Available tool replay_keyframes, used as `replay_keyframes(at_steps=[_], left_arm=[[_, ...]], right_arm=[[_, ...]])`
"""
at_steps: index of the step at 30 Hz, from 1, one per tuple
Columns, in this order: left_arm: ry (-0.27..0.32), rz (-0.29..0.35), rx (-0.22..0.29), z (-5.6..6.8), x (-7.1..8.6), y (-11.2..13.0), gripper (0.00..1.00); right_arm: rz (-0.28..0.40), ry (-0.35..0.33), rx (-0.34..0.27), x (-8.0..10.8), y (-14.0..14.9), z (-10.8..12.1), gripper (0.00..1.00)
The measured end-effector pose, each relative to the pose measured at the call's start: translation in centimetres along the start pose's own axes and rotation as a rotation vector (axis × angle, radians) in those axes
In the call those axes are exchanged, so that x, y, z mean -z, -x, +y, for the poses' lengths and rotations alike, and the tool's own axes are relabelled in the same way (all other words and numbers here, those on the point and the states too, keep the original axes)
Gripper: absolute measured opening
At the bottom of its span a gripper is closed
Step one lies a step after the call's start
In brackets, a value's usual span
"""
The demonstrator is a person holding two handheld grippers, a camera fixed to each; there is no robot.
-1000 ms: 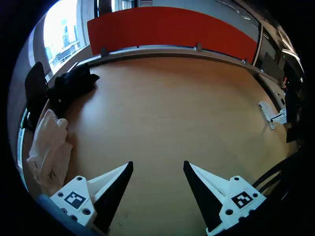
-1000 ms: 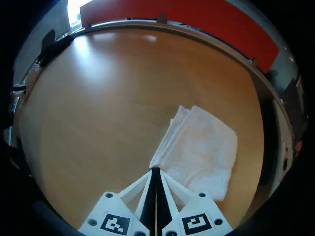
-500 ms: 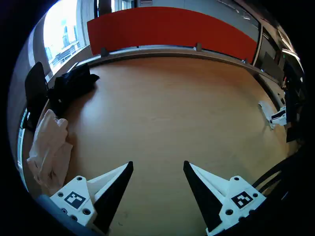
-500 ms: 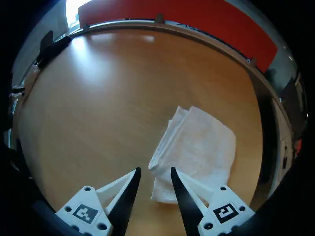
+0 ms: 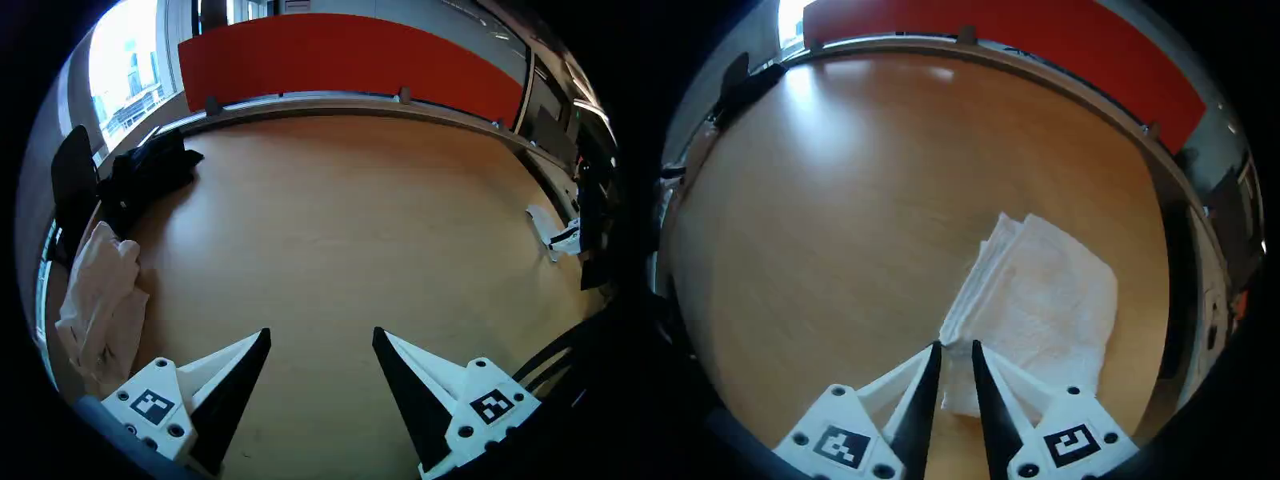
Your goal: Fold towel
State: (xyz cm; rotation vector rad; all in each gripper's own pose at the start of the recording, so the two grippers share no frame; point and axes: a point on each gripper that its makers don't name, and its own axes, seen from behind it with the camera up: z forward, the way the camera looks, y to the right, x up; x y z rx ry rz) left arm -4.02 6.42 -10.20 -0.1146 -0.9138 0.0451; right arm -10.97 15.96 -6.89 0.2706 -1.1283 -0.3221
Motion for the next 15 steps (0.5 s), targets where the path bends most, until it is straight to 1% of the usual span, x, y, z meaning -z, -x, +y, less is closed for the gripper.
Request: replay_keyframes(at_steps=[2,6,9,15], left_arm=[[0.000,0.000,0.000,0.02,-0.01,-0.01,0.94],[0.000,0.001,0.001,0.06,0.02,-0.06,0.94],[0.000,0.001,0.001,0.00,0.03,-0.08,0.95],[0.000,0.004,0.002,0.01,-0.02,-0.20,0.95]], right_arm=[[-0.001,-0.004,0.001,-0.10,0.05,-0.14,0.21],[-0.001,-0.006,0.006,-0.14,0.05,-0.31,0.09],[0.003,-0.015,0.008,-0.03,-0.08,-0.52,0.06],[0.017,-0.019,0.002,0.48,-0.48,-0.43,0.06]])
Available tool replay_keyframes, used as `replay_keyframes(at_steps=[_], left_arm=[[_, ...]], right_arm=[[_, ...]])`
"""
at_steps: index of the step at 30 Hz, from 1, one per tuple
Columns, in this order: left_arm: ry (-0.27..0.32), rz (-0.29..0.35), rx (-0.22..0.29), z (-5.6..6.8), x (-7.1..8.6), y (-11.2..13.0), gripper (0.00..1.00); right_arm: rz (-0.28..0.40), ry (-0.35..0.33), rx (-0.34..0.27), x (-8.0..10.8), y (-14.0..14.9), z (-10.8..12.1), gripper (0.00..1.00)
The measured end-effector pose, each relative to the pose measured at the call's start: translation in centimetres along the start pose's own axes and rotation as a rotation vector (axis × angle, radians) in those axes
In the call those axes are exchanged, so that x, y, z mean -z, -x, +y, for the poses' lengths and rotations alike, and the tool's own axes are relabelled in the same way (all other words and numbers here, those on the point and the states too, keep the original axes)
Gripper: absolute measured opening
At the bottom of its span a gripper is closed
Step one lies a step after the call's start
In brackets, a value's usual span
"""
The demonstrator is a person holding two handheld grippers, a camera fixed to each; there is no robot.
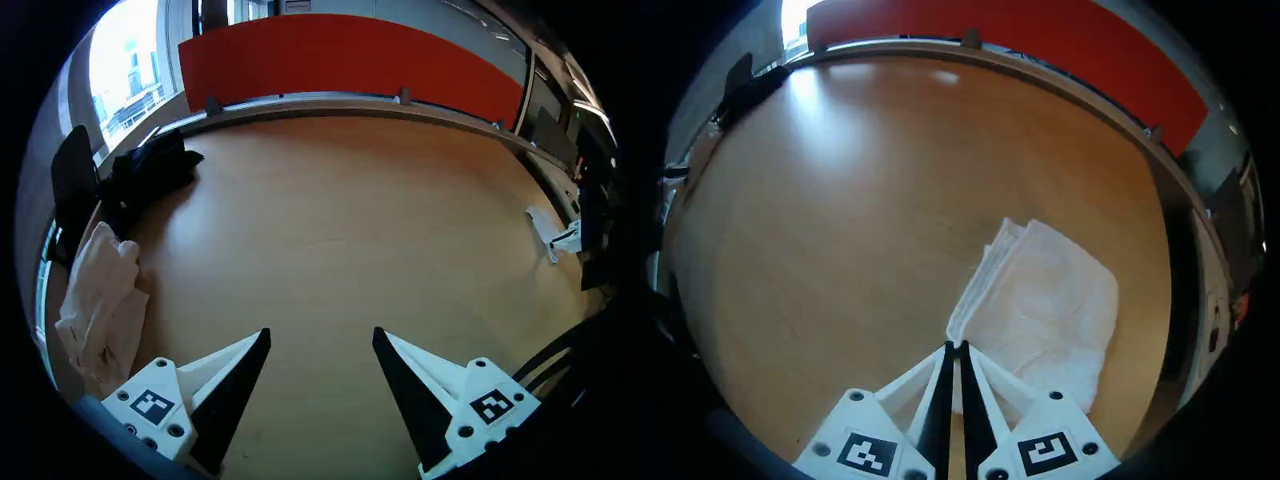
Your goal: Fold towel
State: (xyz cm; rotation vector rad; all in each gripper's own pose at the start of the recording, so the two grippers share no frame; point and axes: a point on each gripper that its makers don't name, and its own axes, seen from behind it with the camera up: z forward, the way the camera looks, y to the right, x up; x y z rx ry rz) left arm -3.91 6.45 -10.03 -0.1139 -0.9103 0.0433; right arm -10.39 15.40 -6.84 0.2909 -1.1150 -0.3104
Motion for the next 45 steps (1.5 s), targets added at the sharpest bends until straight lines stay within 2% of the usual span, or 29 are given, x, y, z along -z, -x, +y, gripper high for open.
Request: replay_keyframes(at_steps=[8,16,23,25,29,35,45], left_arm=[[0.000,0.003,-0.004,0.0,0.0,-0.1,0.94],[0.000,0.005,-0.003,0.0,0.0,-0.2,0.94],[0.002,0.006,-0.008,0.1,0.0,-0.2,0.94],[0.002,0.006,-0.008,0.1,0.0,-0.2,0.94],[0.001,0.007,-0.005,0.0,0.1,-0.2,0.94],[0.000,0.009,-0.004,-0.2,0.1,-0.3,0.94],[0.002,0.014,0.000,-0.2,0.1,-0.6,0.95]], right_arm=[[0.016,-0.012,-0.006,0.8,-0.3,0.0,0.06],[0.002,-0.025,0.020,1.5,0.4,-0.1,0.06],[-0.009,-0.018,0.008,1.3,0.8,0.0,0.12],[-0.010,-0.018,0.003,1.4,0.8,0.0,0.22],[-0.007,-0.018,0.003,1.5,0.9,-0.1,0.63],[0.005,-0.018,-0.005,1.9,0.8,-0.2,0.94],[0.033,-0.019,-0.055,2.5,0.4,-0.5,0.98]])
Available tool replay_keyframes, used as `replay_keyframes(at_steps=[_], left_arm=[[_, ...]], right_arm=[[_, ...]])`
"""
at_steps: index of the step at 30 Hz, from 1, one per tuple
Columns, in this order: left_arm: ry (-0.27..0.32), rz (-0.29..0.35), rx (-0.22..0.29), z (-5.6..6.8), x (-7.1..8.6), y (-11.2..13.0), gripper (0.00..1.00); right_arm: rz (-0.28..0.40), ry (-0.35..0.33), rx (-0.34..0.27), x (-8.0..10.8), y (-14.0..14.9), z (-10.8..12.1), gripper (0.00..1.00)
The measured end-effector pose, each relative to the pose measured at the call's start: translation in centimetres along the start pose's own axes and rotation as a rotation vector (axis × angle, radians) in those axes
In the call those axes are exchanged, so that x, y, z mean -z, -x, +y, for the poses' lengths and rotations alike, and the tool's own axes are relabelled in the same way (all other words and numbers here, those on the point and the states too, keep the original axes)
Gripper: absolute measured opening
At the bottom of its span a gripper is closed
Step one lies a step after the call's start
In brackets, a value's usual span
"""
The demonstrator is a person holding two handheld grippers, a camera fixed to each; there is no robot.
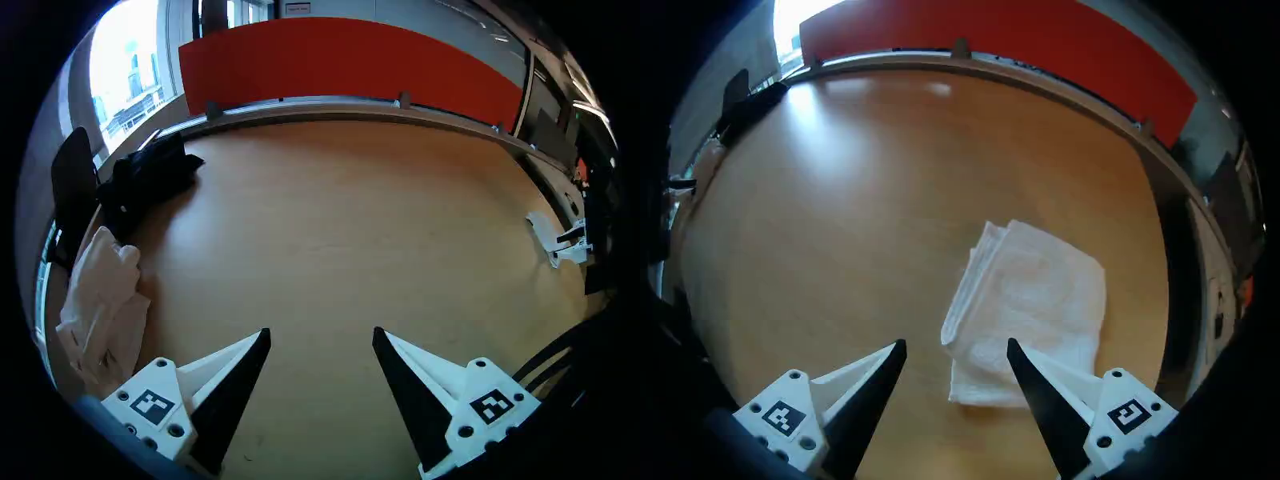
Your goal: Fold towel
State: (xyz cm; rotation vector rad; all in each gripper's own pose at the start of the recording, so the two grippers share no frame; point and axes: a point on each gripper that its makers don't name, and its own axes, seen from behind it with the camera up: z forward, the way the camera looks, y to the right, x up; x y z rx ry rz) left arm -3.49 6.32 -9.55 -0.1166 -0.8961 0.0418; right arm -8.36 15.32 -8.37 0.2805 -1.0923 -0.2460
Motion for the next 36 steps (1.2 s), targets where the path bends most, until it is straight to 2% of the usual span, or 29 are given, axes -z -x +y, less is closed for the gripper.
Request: replay_keyframes(at_steps=[5,11,23,36], left_arm=[[0.000,0.003,-0.001,-0.1,0.0,-0.1,0.94],[0.002,0.010,0.002,-0.1,-0.1,-0.4,0.94],[0.003,0.033,0.008,-0.3,0.0,-1.3,0.94],[-0.007,0.064,0.014,-0.9,0.3,-2.4,0.94]], right_arm=[[0.018,0.006,-0.015,0.4,-0.1,-0.1,0.99],[0.070,0.031,-0.049,1.1,-1.3,0.0,1.00],[0.248,0.080,-0.159,3.1,-4.9,0.4,1.00],[0.435,0.148,-0.227,5.9,-8.3,1.0,1.00]])
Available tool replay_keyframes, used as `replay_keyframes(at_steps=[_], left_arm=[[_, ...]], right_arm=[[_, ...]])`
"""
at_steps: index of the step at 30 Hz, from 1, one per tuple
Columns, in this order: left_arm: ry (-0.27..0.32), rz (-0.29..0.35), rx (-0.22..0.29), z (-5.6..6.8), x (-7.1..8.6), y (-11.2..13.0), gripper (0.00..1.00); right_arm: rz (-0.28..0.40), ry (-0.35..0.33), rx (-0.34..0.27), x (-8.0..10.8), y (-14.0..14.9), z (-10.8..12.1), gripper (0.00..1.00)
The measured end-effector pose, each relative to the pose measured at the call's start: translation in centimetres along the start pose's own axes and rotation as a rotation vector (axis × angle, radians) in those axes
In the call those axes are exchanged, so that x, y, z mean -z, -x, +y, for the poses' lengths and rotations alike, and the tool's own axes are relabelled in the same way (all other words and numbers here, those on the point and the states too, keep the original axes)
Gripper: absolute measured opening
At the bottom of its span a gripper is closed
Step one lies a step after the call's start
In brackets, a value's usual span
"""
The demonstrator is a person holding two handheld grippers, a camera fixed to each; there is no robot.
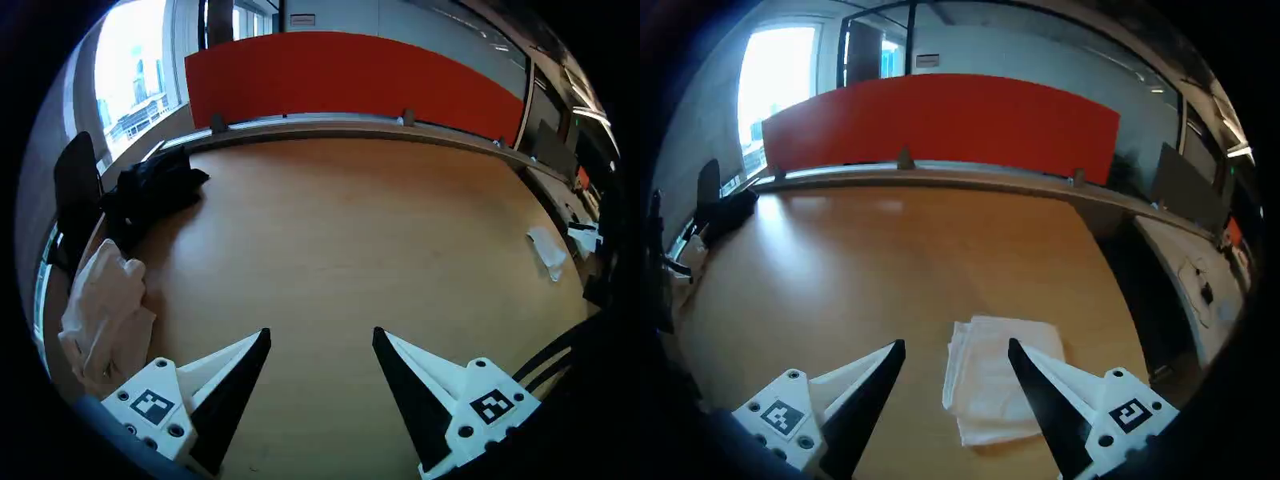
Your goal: Fold towel
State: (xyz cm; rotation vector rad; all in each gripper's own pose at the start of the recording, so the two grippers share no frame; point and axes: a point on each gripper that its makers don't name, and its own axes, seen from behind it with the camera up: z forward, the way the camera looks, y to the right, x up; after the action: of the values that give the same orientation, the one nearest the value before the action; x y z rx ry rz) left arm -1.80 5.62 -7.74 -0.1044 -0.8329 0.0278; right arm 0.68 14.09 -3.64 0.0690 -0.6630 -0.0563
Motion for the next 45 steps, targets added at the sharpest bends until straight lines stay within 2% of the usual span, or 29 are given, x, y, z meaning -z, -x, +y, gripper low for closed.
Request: replay_keyframes(at_steps=[11,14,20,32,41,45], left_arm=[[-0.014,0.026,0.005,-0.3,0.2,-0.9,0.94],[-0.018,0.036,0.008,-0.5,0.2,-1.3,0.94],[-0.022,0.054,0.012,-0.5,0.1,-2.0,0.94],[-0.031,0.108,0.017,-0.8,0.3,-3.7,0.94],[-0.074,0.222,0.055,-2.2,0.7,-6.7,0.94],[-0.091,0.332,0.057,-2.7,1.7,-9.6,0.94]], right_arm=[[0.168,0.048,-0.073,0.9,-4.0,0.7,1.00],[0.212,0.081,-0.088,1.1,-5.2,1.4,1.00],[0.293,0.089,-0.088,1.9,-7.3,1.2,1.00],[0.369,0.214,-0.131,2.2,-8.8,3.6,0.99],[0.408,0.231,-0.125,3.1,-10.0,3.1,0.99],[0.413,0.228,-0.116,3.4,-10.3,2.7,0.99]])
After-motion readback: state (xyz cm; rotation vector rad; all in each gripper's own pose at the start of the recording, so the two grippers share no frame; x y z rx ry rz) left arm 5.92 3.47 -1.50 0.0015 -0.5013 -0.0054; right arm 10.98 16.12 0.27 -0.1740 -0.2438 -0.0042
